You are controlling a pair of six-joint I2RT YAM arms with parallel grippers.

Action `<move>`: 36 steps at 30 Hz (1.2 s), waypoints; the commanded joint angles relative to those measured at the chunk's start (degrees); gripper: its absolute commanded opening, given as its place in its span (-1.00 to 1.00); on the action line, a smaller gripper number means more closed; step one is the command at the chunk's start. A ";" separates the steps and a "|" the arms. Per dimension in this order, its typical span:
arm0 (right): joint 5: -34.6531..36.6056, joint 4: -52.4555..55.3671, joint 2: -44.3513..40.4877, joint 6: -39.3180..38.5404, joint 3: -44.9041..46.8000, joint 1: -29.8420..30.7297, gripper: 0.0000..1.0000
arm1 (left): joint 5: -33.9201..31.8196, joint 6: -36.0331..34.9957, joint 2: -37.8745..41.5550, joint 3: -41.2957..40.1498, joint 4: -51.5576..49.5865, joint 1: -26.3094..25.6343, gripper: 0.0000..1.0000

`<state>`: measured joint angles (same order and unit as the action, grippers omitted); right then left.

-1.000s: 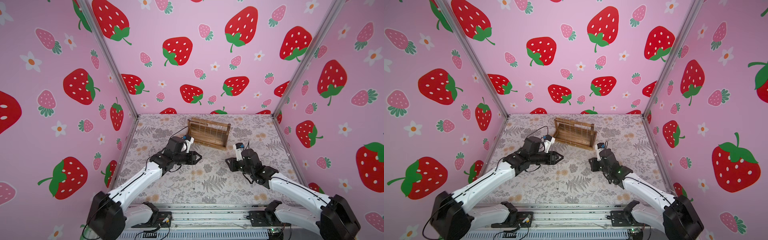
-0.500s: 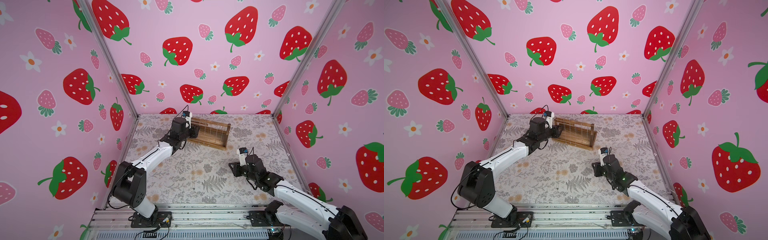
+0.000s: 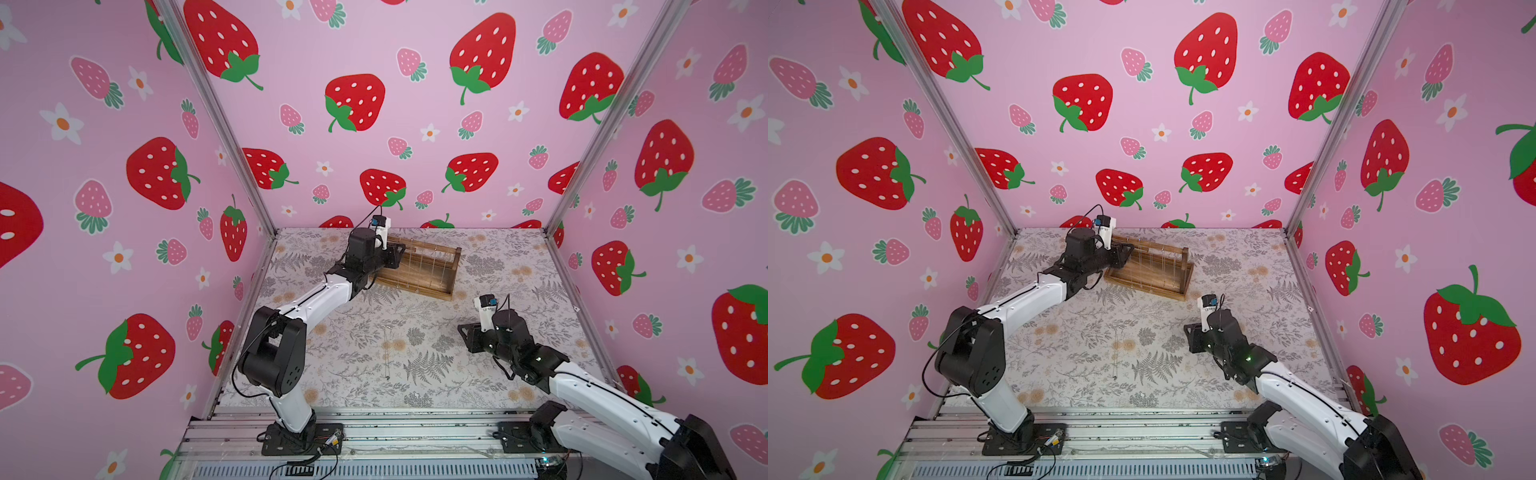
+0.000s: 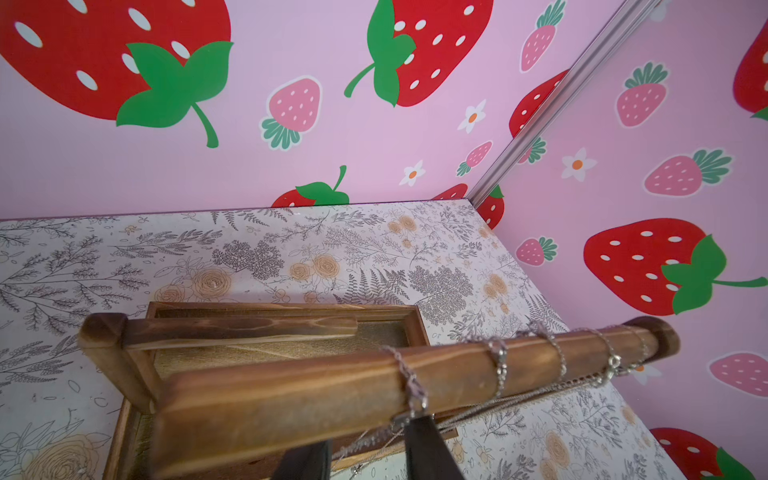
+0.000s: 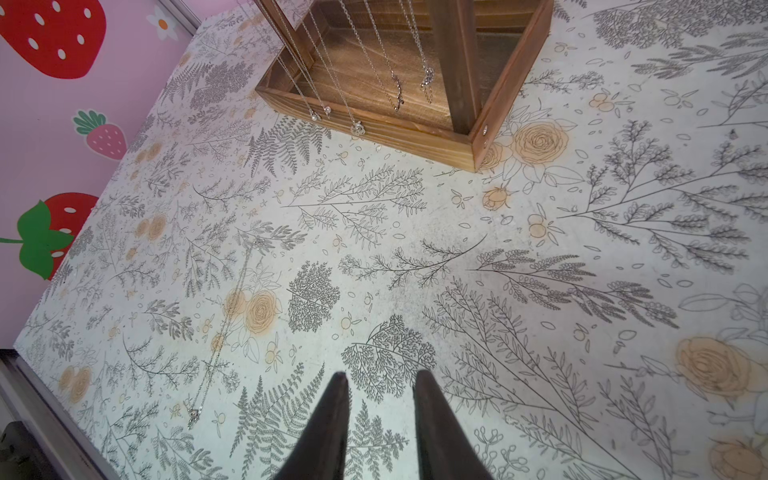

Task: Take the necklace off the jewelry display stand
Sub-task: Take off the necklace from the stand.

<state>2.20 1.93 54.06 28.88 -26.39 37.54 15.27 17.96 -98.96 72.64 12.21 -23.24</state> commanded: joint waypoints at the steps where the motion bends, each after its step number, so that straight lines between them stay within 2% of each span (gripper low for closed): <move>1: 0.35 -0.59 0.64 -0.23 0.04 -0.11 -0.42 | 0.65 -0.72 -0.10 3.11 1.72 0.06 -0.43; 9: 0.31 -0.70 0.69 -0.41 0.03 -0.13 -0.42 | 0.15 -0.78 0.55 3.32 -0.13 0.09 -0.79; 14: -0.17 -1.01 1.44 -0.41 -0.06 -0.10 -0.42 | -0.38 -0.81 2.41 2.59 -1.08 0.10 -0.86; 16: -0.35 -1.10 1.65 -0.33 -0.06 -0.14 -0.42 | -0.93 -1.00 3.34 2.59 -2.38 0.06 -1.00; 19: -0.75 -1.32 1.90 -0.32 -0.15 -0.15 -0.42 | -2.32 -2.08 4.83 3.06 -5.52 0.09 -1.00; 26: -0.88 -1.41 2.06 -0.32 -0.15 -0.13 -0.42 | -9.99 -5.73 8.14 6.43 -16.38 0.09 -1.00; 36: -1.34 -1.73 1.59 -0.66 0.24 -0.10 -0.42 | -20.77 -10.91 5.72 14.57 -29.02 0.46 -1.00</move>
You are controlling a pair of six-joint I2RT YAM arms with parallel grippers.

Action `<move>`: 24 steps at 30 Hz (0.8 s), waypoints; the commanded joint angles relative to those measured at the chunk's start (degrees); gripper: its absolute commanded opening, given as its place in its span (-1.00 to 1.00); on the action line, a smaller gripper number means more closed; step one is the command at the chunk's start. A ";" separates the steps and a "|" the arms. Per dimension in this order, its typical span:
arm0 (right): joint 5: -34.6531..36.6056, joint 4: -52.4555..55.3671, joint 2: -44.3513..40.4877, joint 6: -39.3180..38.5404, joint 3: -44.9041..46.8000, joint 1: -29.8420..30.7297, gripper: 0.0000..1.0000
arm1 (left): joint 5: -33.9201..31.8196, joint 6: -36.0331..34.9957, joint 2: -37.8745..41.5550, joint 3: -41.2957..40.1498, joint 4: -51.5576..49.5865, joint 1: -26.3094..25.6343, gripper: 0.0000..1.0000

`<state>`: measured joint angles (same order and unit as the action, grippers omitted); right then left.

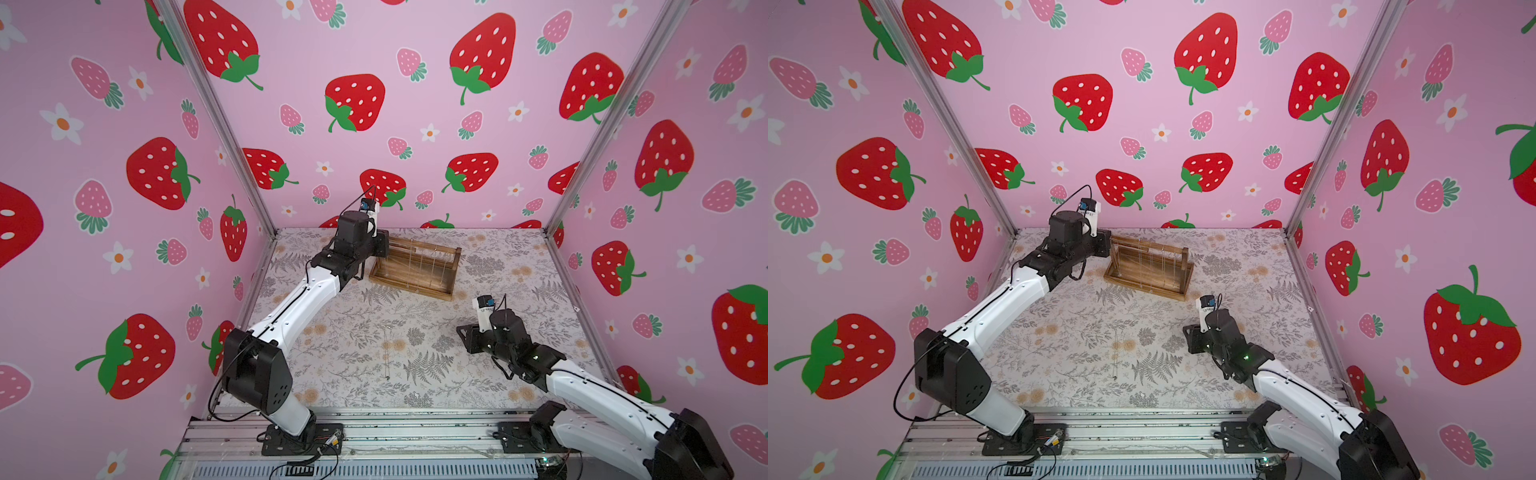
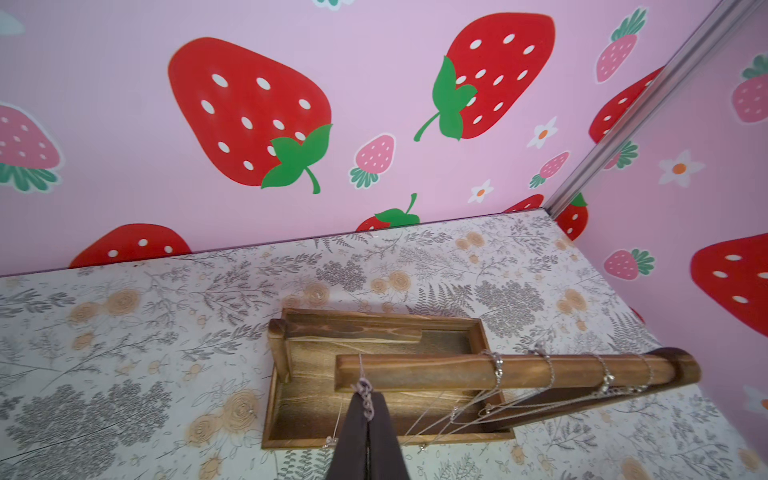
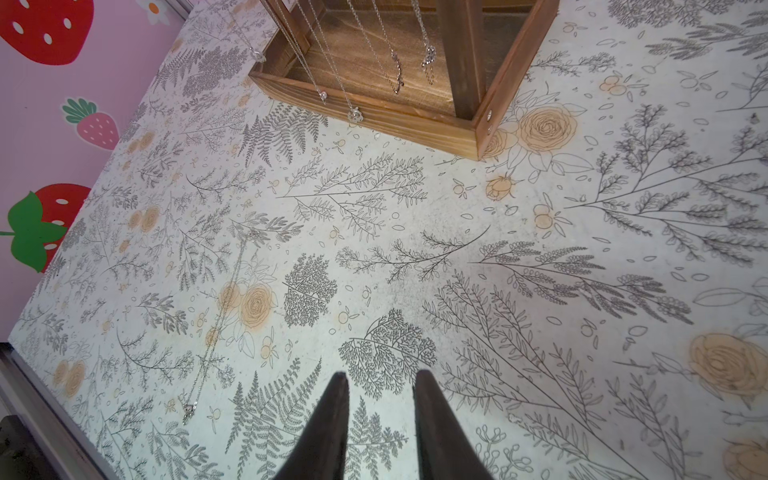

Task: Take the necklace off the jewelry display stand
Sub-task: Take off the necklace from the stand.

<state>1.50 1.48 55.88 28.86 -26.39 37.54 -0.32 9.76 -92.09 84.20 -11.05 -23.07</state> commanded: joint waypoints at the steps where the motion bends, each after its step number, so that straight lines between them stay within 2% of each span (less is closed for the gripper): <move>1: -0.83 -1.47 -0.52 -0.73 0.36 -0.14 -0.42 | -5.87 -3.08 -1.22 3.17 -6.27 0.22 -1.00; 4: -2.08 -2.20 -1.30 -0.85 0.81 -0.10 -0.41 | -6.90 -2.64 -1.26 4.05 -8.56 0.71 -1.00; 9: -8.55 -2.54 -3.19 -0.57 -0.75 -0.12 -0.39 | -0.54 -1.74 2.59 2.56 -11.18 0.70 -1.00; 12: -16.64 -1.83 -4.83 -1.68 -3.67 0.35 -0.30 | 5.39 -0.22 6.89 -0.09 -12.29 0.40 -1.00; 16: -25.99 -0.43 -4.45 -1.84 -7.50 2.95 -0.03 | 13.37 2.99 13.81 -5.09 -13.38 -0.70 -1.00; 22: -29.49 3.76 -4.02 -3.08 -10.90 10.61 0.02 | 25.31 7.67 21.41 -10.11 -16.99 -3.29 -1.00; 24: -30.51 5.92 -4.02 -4.97 -12.31 12.57 0.11 | 30.12 8.79 23.75 -12.08 -17.44 -4.99 -1.00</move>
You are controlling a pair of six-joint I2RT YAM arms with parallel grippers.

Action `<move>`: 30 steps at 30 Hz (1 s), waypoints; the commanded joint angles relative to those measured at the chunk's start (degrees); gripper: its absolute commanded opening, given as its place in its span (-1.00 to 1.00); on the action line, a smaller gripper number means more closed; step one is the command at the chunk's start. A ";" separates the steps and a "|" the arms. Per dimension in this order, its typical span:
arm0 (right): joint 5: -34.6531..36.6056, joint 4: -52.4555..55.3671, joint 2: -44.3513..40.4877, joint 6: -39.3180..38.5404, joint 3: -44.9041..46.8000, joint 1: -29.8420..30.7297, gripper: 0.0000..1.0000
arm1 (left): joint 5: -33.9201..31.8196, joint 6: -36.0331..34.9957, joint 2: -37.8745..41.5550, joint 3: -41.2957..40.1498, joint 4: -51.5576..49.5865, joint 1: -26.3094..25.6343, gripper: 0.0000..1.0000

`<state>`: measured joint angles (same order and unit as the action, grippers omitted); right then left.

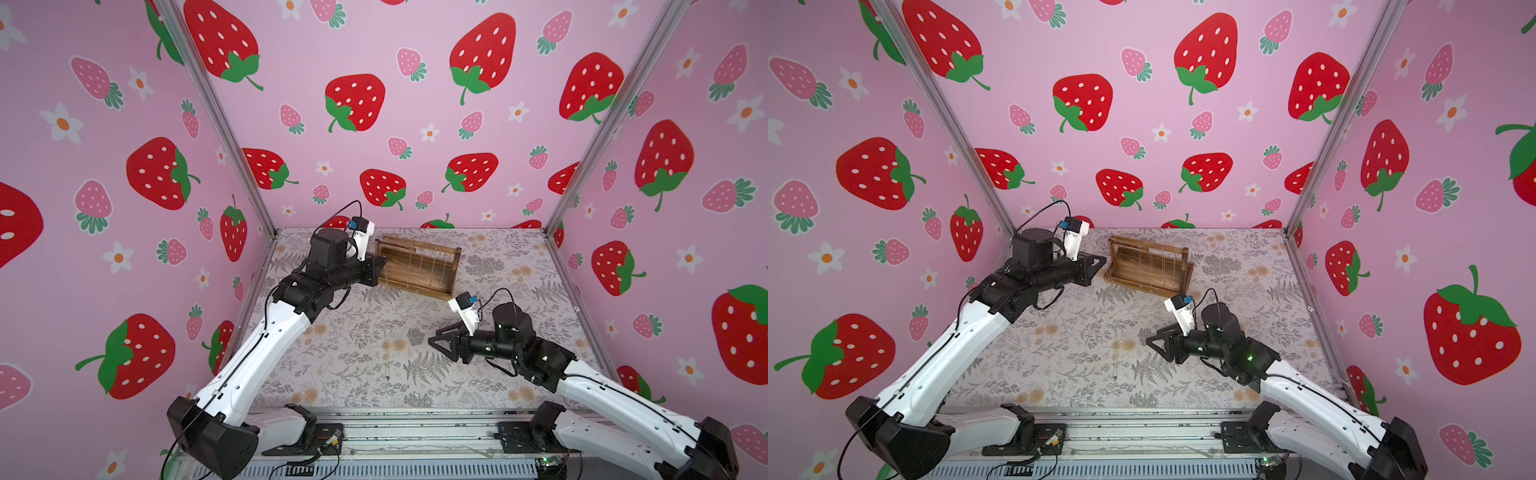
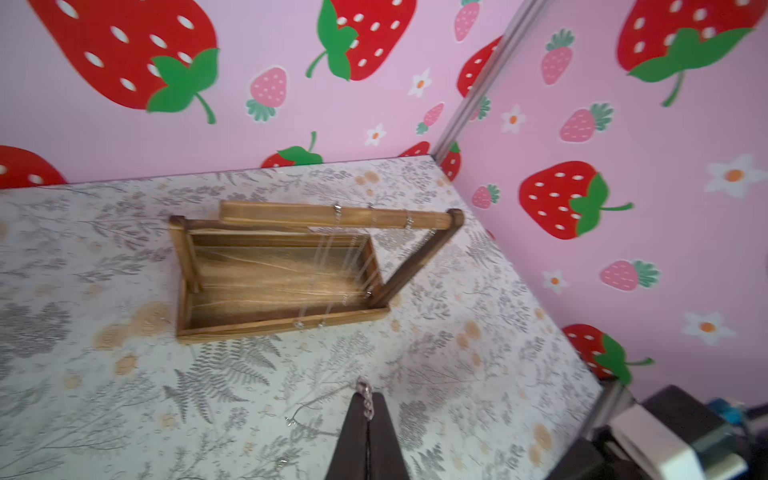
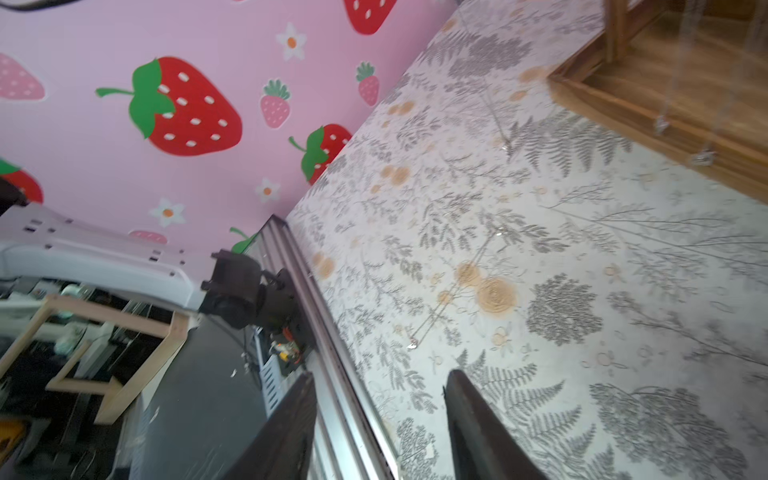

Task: Take the necklace off the jewelry display stand
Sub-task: Take off the necklace from the stand, then place the necklace at the center of the board.

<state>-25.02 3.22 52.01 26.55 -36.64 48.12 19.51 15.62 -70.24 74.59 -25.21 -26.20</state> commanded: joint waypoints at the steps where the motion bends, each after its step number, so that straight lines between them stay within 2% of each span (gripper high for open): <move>1: -4.33 5.33 -0.15 -3.60 -2.89 2.57 0.11 | 11.54 3.47 3.03 -3.68 -3.24 -2.72 -1.00; 5: -3.74 8.83 -2.07 -5.77 -5.69 3.99 0.12 | 17.30 7.27 8.40 -10.42 0.84 -6.56 -1.00; 10: -4.06 8.45 -6.56 -5.89 -5.73 4.18 0.18 | 20.57 10.82 13.05 -15.71 6.08 -11.01 -1.00; 15: -4.35 6.55 -7.76 -5.80 -5.70 4.18 0.20 | 22.65 12.32 13.50 -16.25 8.17 -16.52 -1.00; 21: -4.78 4.79 -6.25 -6.07 -6.77 4.15 0.20 | 22.22 12.11 11.38 -14.85 8.55 -21.43 -1.00; 30: -4.42 4.34 -6.07 -6.59 -8.50 4.18 0.13 | 21.25 10.28 8.84 -12.73 6.48 -23.33 -1.00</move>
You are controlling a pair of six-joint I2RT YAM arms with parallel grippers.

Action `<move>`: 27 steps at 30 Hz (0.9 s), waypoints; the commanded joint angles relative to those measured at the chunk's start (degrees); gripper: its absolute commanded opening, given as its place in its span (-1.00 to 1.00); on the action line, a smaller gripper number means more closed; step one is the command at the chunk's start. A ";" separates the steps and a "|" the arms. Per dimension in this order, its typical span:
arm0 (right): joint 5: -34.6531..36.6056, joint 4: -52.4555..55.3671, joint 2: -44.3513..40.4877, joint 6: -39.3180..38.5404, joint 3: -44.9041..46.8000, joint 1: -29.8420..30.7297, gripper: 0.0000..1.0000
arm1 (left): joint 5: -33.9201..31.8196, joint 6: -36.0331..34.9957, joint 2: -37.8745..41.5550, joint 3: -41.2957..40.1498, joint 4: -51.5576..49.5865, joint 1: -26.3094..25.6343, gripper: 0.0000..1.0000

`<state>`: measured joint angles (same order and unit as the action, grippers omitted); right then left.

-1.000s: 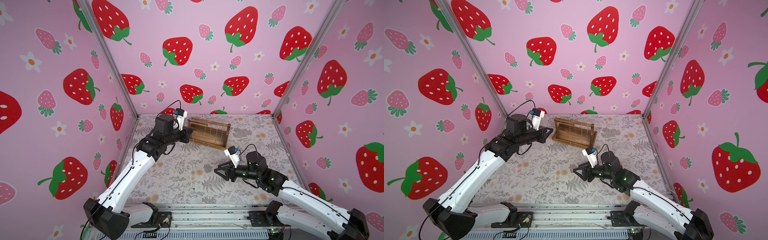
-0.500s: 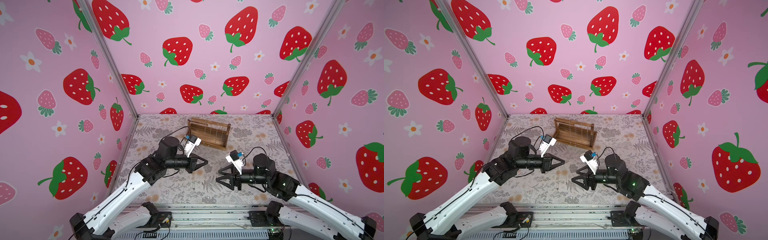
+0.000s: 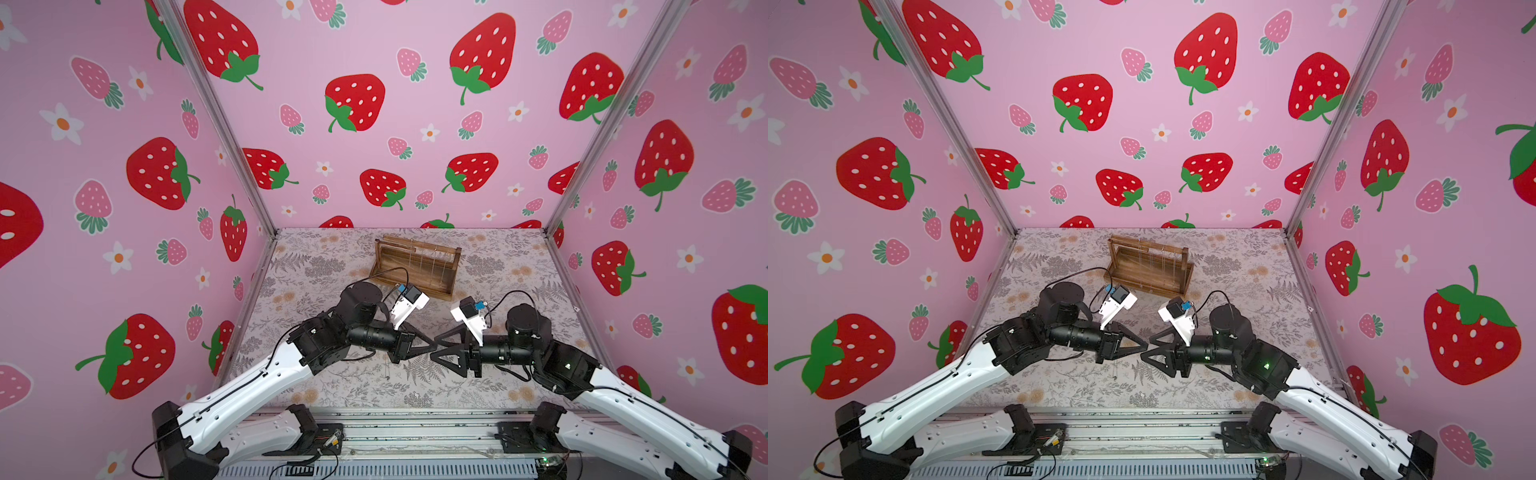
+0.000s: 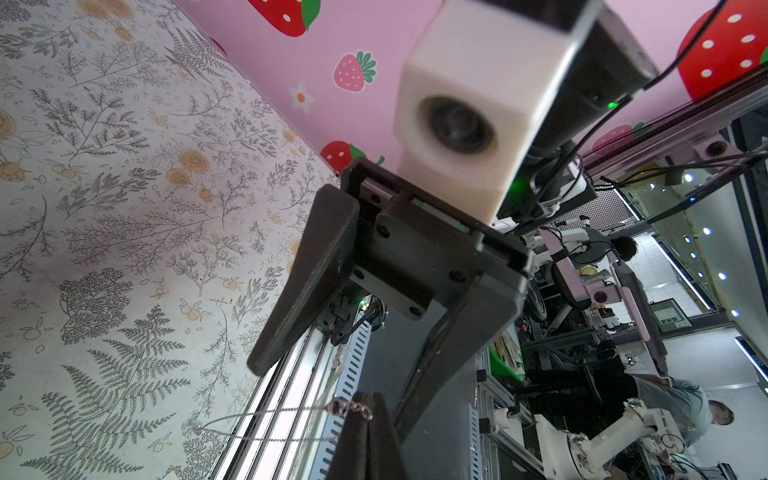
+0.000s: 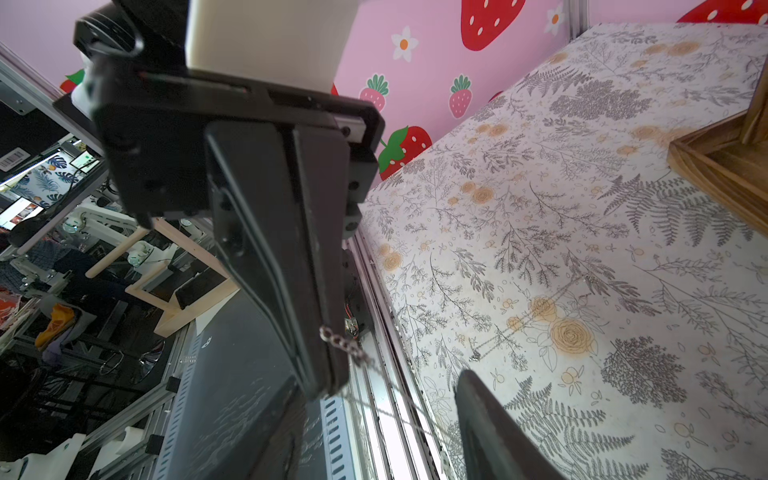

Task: Take the necklace off the jewelry display stand
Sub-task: Place the necklace at the center of the board.

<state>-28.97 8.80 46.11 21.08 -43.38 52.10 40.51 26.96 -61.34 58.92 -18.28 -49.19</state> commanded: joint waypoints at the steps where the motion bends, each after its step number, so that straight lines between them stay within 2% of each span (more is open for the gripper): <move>1: -0.47 -1.24 -0.13 -1.21 -1.83 0.20 0.09 | 0.20 -1.09 -0.17 3.05 -0.40 -0.44 -1.00; 5: -0.47 -1.72 0.12 -1.18 -1.44 0.20 -0.16 | -0.06 -1.25 -0.44 3.09 -0.34 -0.67 -1.00; 19: -1.35 -5.62 1.19 1.31 1.16 0.20 -0.24 | -0.33 -2.11 -1.32 4.48 -1.10 -0.85 -1.00; 27: 0.22 -5.63 -0.13 1.55 2.22 0.24 -0.72 | -0.61 -2.79 -1.16 4.89 -1.93 -0.86 -1.00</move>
<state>-30.59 4.47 46.92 22.41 -41.87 52.36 38.22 25.28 -62.48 61.41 -19.53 -49.52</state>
